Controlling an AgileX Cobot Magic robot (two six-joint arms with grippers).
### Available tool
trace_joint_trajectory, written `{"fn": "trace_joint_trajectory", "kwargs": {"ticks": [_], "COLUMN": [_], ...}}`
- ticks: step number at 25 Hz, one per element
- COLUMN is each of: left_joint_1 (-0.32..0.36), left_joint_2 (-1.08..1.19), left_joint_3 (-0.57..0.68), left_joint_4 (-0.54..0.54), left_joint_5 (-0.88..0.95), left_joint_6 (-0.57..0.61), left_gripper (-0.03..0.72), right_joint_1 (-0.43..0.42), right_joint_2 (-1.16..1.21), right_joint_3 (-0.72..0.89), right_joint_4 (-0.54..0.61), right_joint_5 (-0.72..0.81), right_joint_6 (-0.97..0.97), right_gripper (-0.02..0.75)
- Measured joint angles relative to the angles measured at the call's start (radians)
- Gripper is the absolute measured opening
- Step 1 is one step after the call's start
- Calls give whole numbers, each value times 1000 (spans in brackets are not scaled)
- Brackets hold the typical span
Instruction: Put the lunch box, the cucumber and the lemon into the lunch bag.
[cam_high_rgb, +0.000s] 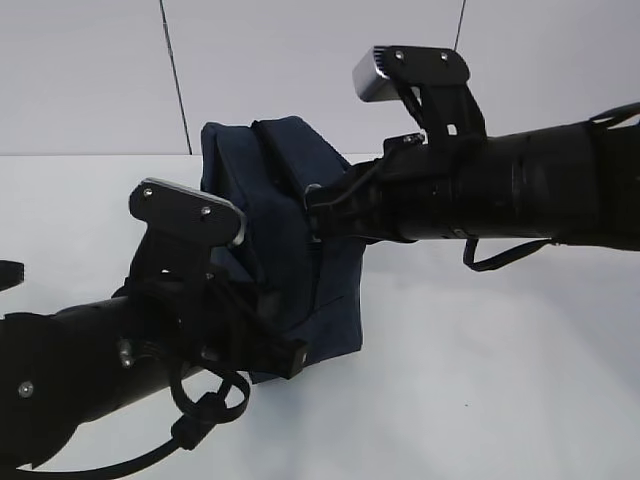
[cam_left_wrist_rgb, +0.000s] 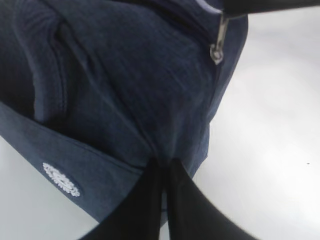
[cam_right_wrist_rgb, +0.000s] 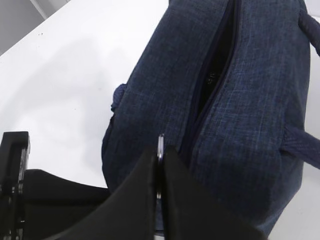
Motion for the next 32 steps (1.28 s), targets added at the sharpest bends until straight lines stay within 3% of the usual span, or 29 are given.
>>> {"fn": "trace_joint_trajectory", "kwargs": {"ticks": [17, 27, 32], "left_joint_1": [-5, -152, -173], "left_joint_2": [0, 0, 0], "left_joint_3": [0, 62, 70], "left_joint_4": [-4, -12, -34], "left_joint_5": [53, -30, -37], "left_joint_6": [0, 0, 0], "left_gripper": [-7, -7, -7], "right_joint_1": [0, 0, 0], "right_joint_2": [32, 45, 47], "right_joint_3": [-52, -61, -63], "right_joint_4": [-3, -3, -3], "right_joint_5": [0, 4, 33], "right_joint_6": [11, 12, 12], "right_gripper": [8, 8, 8]}}
